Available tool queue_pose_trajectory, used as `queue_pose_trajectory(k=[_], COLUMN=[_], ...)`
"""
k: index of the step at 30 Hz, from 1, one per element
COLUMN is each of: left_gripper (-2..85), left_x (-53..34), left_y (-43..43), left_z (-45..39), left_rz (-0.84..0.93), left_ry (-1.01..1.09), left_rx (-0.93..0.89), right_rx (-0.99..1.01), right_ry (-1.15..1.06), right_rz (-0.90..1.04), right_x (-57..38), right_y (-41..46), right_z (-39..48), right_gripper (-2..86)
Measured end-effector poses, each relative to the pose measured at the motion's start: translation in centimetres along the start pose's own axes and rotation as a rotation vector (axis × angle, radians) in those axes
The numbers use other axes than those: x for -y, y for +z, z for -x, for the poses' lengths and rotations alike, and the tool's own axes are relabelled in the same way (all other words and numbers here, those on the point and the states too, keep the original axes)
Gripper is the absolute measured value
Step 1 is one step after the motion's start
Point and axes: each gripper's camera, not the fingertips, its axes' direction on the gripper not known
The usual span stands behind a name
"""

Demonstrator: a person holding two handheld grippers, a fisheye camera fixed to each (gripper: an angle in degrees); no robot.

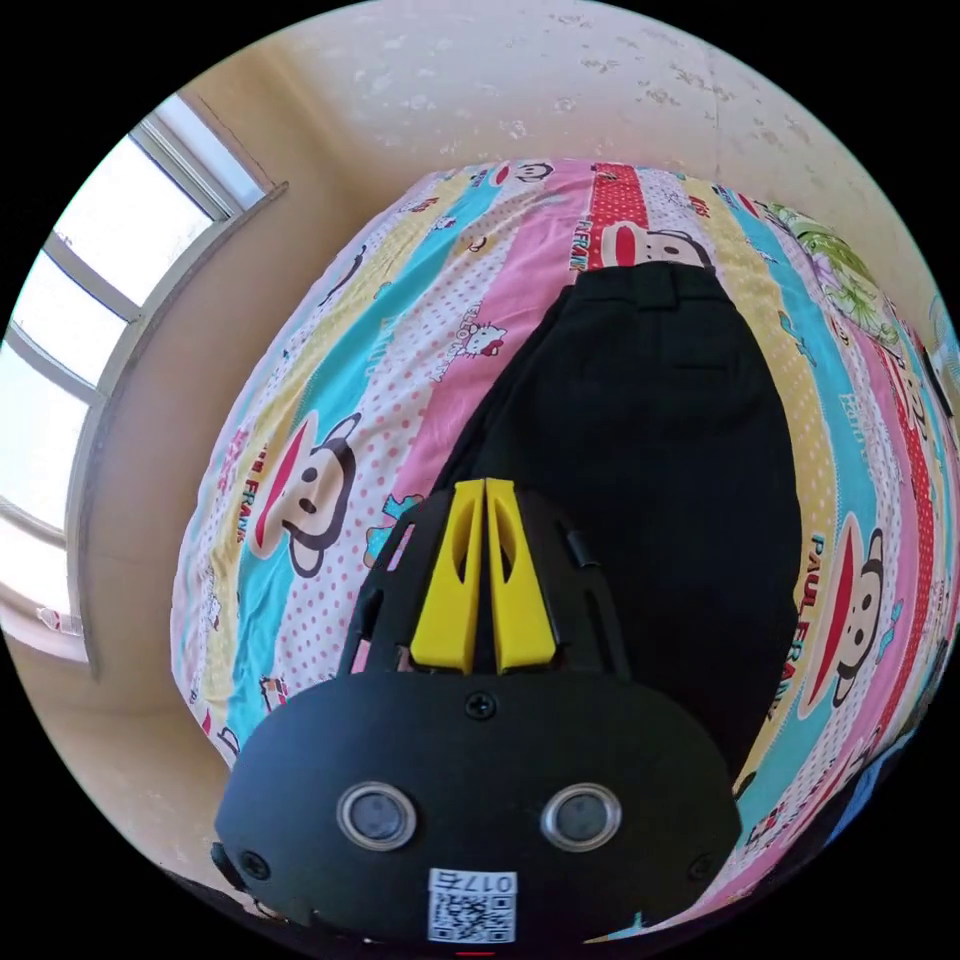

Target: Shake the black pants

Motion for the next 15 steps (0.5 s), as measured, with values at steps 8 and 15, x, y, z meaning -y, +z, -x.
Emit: queue_pose_trajectory(k=[8, 15], left_gripper=[-0.2, -0.3], left_x=[0.5, 1.1], left_y=[-1.1, -2.9], left_z=[-1.3, -2.1], left_rz=[0.023, 0.02], left_ry=[0.123, 0.162], left_rx=[-0.174, -0.309], right_rx=[-0.233, -0.106], right_ry=[0.086, 0.065], right_rz=[0.205, 0.06], right_x=[2.3, 2.1], right_y=[6.2, 2.9], right_z=[1.8, 3.8], right_gripper=[10.9, 1.4])
